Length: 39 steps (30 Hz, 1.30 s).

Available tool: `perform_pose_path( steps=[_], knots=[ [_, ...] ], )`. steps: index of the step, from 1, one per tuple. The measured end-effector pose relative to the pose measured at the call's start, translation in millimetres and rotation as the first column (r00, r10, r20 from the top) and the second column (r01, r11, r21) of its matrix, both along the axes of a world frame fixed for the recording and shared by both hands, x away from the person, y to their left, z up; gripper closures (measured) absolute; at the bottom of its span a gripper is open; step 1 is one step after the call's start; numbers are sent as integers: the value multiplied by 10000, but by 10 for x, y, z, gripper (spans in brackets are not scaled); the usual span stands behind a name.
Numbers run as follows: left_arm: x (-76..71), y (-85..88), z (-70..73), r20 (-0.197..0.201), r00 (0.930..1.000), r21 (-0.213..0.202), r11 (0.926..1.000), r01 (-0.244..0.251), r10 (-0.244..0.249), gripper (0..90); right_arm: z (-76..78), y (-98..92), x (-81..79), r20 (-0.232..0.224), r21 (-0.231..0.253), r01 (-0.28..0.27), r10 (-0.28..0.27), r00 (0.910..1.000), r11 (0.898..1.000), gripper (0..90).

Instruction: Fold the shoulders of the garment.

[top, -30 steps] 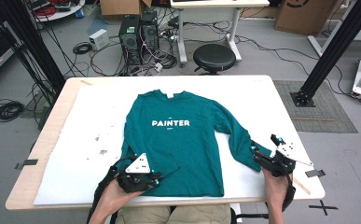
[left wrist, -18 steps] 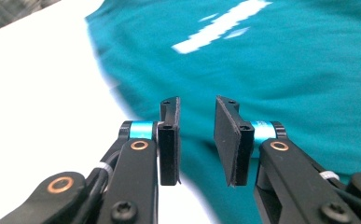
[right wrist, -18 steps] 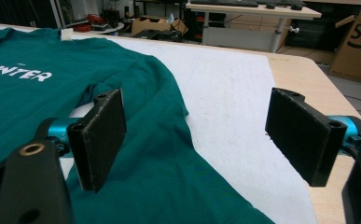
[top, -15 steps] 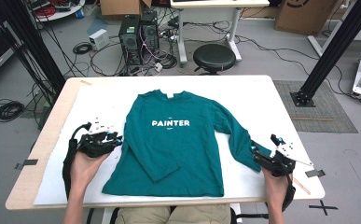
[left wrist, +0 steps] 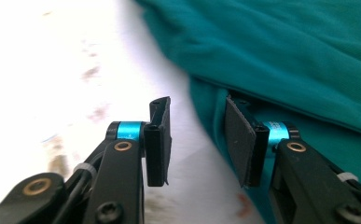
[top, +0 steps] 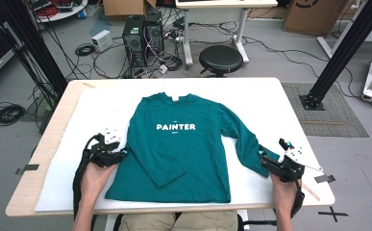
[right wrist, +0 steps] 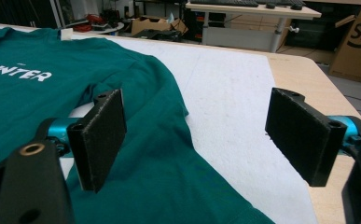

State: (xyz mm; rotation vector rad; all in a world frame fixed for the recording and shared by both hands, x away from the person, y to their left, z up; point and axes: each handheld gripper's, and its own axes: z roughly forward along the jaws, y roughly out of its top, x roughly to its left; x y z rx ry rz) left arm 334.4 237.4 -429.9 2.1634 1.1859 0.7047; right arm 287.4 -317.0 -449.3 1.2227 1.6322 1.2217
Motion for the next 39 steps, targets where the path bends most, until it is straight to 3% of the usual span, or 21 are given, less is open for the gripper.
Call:
perform_pose_path(
  steps=[2, 3, 5, 7, 9, 12, 14, 16, 18, 19, 20, 25, 26, 28, 31, 34, 36, 38, 39],
  knots=[
    [13, 7, -10, 241, 9988, 346, 9985, -433, 425, 634, 1, 5, -2, -61, 55, 4, -4, 10000, 10000, 207],
    [14, 19, -4, 284, 9987, 302, 9986, -439, 430, 635, 2, 7, -3, -78, 46, 27, -27, 10000, 10000, 207],
    [-2, 28, 21, 431, 9990, -305, 9995, 101, -88, 616, 1, 2, -1, -17, 2, 8, -8, 10000, 10000, 207],
    [-8, 10, 33, 526, 9967, -795, 9946, 664, -624, 614, 1, 2, 2, -27, 10, -6, 6, 10000, 10000, 207],
    [12, 4, 16, 405, 9974, -602, 9962, 625, -601, 614, 1, 8, 1, -62, 34, 11, -11, 10000, 10000, 207],
    [81, 27, -58, -17, 9984, -670, 9962, 557, -559, 612, 1, 9, 1, -65, 27, 18, -18, 10000, 10000, 207],
    [97, 45, -60, -11, 9987, -663, 9965, 517, -519, 624, 1, 8, 1, -54, 24, 9, -9, 10000, 10000, 207],
    [99, 87, -8, 370, 9988, -1357, 9900, 376, -329, 624, 1, 9, 2, -61, 31, 24, -24, 10000, 10000, 207],
    [116, 110, 42, 670, 9976, -2164, 9758, 309, -168, 624, 2, 12, 4, -90, -51, 25, -26, 10000, 10000, 207],
    [141, 97, 57, 659, 9978, -2280, 9735, 204, -55, 624, 2, 14, 6, -96, -93, 31, -32, 9999, 10000, 208],
    [178, 83, 70, 584, 9983, -2072, 9782, 166, -45, 624, 3, 19, 8, -119, -103, 10, -11, 9999, 9999, 207],
    [332, 48, -24, 449, 9990, -2219, 9750, 90, 10, 622, 3, 22, 11, -120, -161, 22, -24, 9999, 9999, 208],
    [347, 35, -42, 334, 9992, -2161, 9759, 305, -238, 633, 3, 19, 13, -85, -167, 4, -6, 10000, 9999, 207],
    [354, -8, -62, 323, 9976, -2006, 9774, 668, -616, 742, 4, 25, 10, -200, -112, 25, -28, 9998, 9999, 208],
    [329, -72, -47, 403, 9910, -2044, 9698, 1332, -1276, 845, 4, 26, 15, -160, -175, 15, -18, 9999, 9998, 207],
    [308, -147, -43, 218, 9814, -1922, 9626, 1911, -1905, 847, 4, 26, 11, -211, -135, 43, -46, 9998, 9999, 208],
    [310, -169, -53, -131, 9767, -1675, 9634, 2091, -2142, 808, 4, 28, 16, -151, -167, 22, -25, 9999, 9999, 208],
    [281, -146, -3, -1, 9807, -1526, 9692, 1933, -1956, 720, 4, 26, 15, -148, -200, 12, -15, 9999, 9998, 208],
    [257, -117, 54, 187, 9833, -1685, 9688, 1817, -1811, 715, 2, 24, 16, -113, -200, 1, -3, 9999, 9998, 208]
  ],
)
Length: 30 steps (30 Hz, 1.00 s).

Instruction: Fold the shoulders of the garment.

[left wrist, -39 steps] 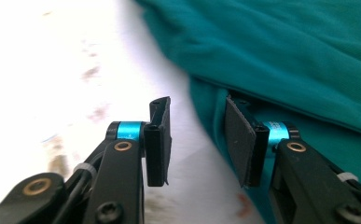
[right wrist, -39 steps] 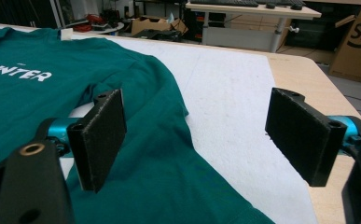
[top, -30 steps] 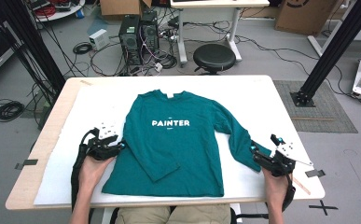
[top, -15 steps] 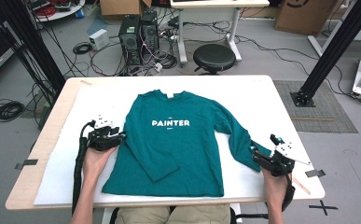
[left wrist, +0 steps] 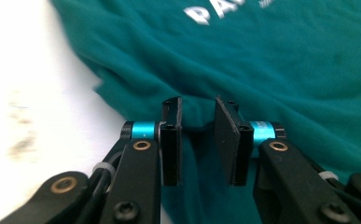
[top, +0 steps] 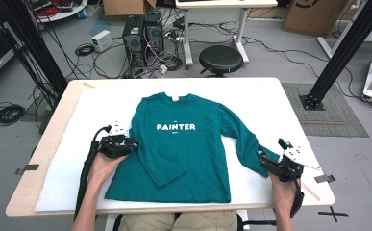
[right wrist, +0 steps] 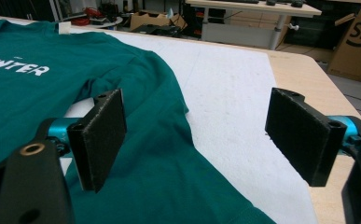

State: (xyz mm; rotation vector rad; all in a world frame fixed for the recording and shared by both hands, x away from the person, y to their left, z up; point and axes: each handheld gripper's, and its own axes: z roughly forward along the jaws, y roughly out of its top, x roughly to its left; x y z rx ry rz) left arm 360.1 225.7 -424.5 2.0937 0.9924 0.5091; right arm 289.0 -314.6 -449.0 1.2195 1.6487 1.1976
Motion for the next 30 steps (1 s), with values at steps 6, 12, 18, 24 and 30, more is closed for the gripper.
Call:
perform_pose_path(
  steps=[6, 12, 18, 24, 30],
  knots=[
    [69, 138, 455, 1058, 9891, -130, 9948, -1014, 1022, 702, 2, 9, 3, -62, -86, 14, -14, 10000, 10000, 208],
    [471, 159, 157, -605, 9921, 549, 9928, -1069, 1101, 676, 2, -1, 0, -69, 32, -10, 11, 10000, 10000, 208],
    [586, 113, -12, -1054, 9925, 693, 9961, -540, 612, 729, 2, -3, 8, -69, 9, -62, 62, 10000, 10000, 208],
    [545, 272, 112, -294, 9824, 976, 9787, -1806, 1842, 881, 2, -4, 3, -79, 26, -35, 35, 10000, 10000, 207],
    [534, 346, 203, -338, 9781, 412, 9781, -2038, 2053, 717, 1, -6, 5, -50, -33, -37, 37, 10000, 10000, 208]
  ],
)
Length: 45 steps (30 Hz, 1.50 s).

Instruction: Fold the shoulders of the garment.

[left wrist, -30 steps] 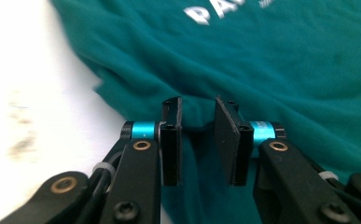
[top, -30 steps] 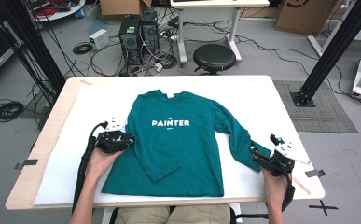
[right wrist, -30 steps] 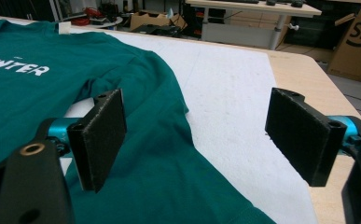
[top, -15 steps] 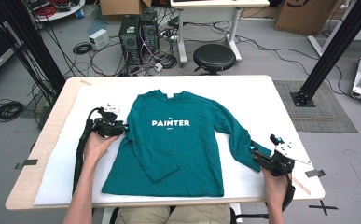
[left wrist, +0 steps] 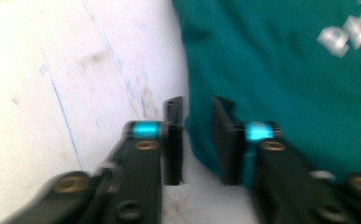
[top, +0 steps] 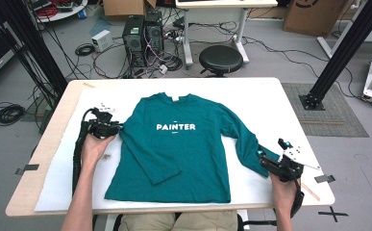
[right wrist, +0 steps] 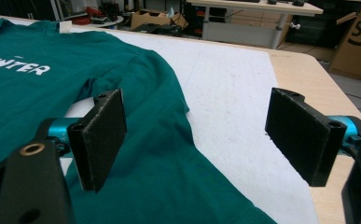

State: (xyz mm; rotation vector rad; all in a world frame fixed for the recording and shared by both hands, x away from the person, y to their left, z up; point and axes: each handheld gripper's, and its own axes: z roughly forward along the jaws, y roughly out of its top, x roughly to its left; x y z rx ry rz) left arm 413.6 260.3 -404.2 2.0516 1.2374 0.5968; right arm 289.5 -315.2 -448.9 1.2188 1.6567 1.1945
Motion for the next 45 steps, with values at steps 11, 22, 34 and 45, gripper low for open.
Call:
perform_pose_path(
  steps=[11, 22, 34, 45],
  knots=[
    [283, 6, -140, 267, 9991, -706, 9970, -302, 322, 663, 3, 16, 15, -77, -187, 9, -11, 10000, 9998, 208],
    [102, -105, 67, 634, 9967, -421, 9977, 535, -508, 590, 3, 22, 15, -114, -137, 13, -15, 9999, 9999, 208],
    [586, -314, 260, 219, 9974, 634, 9957, 671, -686, 609, 4, 18, 14, -200, -54, -27, 26, 9998, 10000, 208],
    [1158, -375, -91, -643, 9977, 312, 9993, 228, -207, 612, 4, 17, 13, -171, -95, -16, 14, 9999, 10000, 208]
  ],
)
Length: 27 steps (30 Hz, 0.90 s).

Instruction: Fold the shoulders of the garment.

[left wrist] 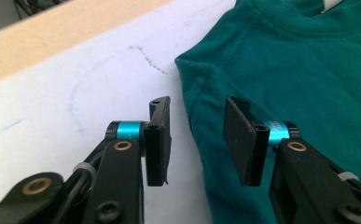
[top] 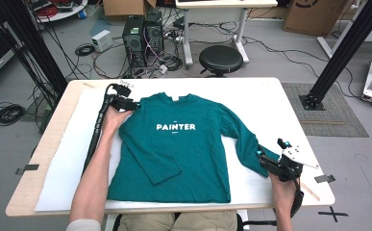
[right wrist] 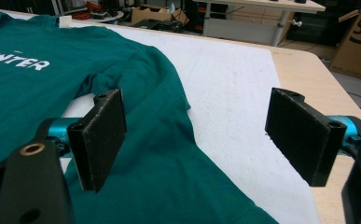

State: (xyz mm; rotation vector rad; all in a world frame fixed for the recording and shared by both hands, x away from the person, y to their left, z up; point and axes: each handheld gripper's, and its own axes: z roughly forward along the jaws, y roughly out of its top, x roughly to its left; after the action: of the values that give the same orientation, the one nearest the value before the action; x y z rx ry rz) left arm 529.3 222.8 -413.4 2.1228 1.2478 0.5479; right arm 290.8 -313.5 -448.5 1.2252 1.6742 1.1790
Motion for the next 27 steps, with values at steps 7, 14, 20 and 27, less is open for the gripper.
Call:
perform_pose_path(
  steps=[7, 14, 20, 27],
  knots=[
    [117, 50, -154, -138, 9996, 7, 9997, -252, 252, 835, -1, 2, 0, -20, 13, 7, -7, 10000, 10000, 208],
    [116, 145, -89, 174, 9966, -28, 9968, -802, 802, 731, -1, 2, 0, -16, 0, 16, -16, 10000, 10000, 208],
    [163, -13, -82, 170, 9998, -227, 9997, -41, 45, 609, -1, 15, 4, -6, -209, 46, -46, 10000, 9998, 208],
    [247, -35, -181, 329, 9966, 121, 9970, -764, 760, 871, -1, 10, 5, 27, -143, 17, -17, 10000, 9999, 208]
  ],
)
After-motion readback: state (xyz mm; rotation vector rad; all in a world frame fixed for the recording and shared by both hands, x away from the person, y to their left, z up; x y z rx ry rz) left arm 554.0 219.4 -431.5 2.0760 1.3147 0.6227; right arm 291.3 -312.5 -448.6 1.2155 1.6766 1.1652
